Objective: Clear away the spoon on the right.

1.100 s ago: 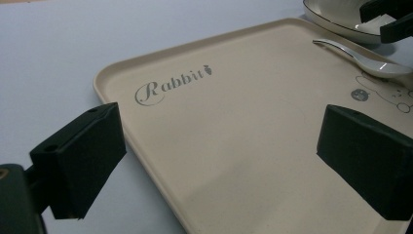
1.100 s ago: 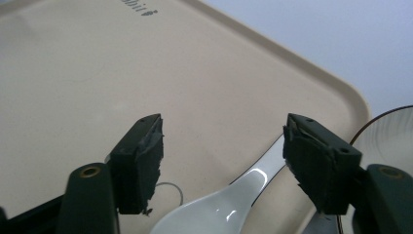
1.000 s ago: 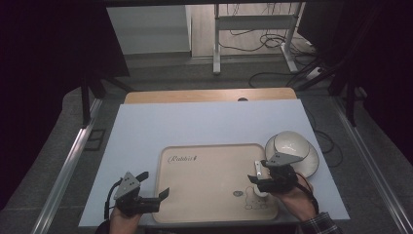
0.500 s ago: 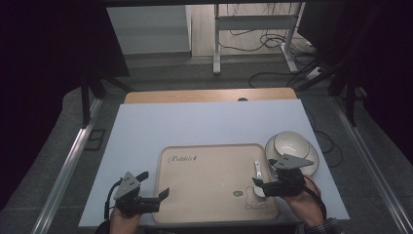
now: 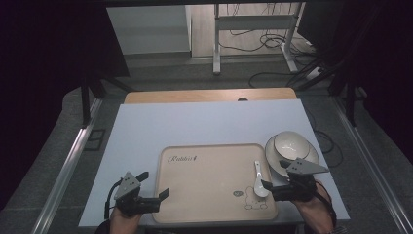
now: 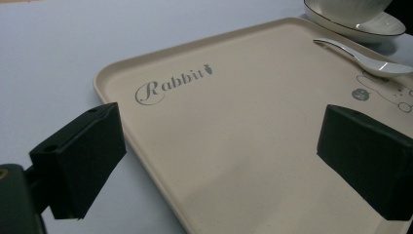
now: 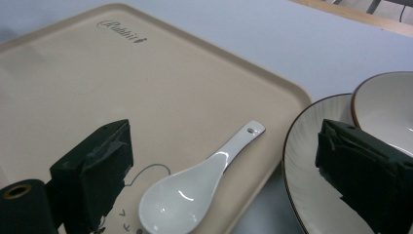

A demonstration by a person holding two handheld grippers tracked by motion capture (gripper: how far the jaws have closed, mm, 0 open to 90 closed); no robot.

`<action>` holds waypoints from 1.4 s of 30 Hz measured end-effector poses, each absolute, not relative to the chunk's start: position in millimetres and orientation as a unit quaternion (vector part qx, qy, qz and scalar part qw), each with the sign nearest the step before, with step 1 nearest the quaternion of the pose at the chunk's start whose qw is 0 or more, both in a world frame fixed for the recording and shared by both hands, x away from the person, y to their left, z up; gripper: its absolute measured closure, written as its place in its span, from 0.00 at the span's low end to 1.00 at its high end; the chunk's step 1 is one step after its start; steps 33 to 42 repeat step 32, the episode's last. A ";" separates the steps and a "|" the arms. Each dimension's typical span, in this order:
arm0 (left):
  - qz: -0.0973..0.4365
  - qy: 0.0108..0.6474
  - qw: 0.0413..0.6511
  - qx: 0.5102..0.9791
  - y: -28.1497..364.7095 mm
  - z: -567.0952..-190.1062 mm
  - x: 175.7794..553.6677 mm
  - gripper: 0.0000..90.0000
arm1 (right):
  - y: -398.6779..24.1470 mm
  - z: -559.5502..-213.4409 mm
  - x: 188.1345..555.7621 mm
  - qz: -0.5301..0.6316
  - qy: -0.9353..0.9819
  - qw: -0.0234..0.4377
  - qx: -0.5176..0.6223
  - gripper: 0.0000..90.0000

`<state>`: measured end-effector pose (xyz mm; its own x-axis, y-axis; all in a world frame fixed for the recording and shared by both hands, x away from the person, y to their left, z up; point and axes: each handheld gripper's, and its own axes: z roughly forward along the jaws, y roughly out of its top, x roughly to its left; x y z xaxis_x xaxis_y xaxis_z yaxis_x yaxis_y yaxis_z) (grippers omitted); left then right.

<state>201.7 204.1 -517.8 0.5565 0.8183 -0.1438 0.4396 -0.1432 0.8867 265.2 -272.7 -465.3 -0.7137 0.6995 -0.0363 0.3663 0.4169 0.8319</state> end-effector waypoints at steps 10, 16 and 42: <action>0.192 0.429 0.493 0.732 204.0 -518.0 201.9 0.04 | -288.6 -466.8 255.3 0.444 0.806 0.199 0.339 0.06; 0.193 0.430 0.492 0.732 204.1 -518.2 201.9 0.04 | -295.5 -471.2 248.7 0.447 0.801 0.204 0.341 0.05; 0.192 0.430 0.491 0.733 203.6 -518.2 202.1 0.04 | -305.9 -490.3 243.1 0.407 0.809 0.192 0.377 0.04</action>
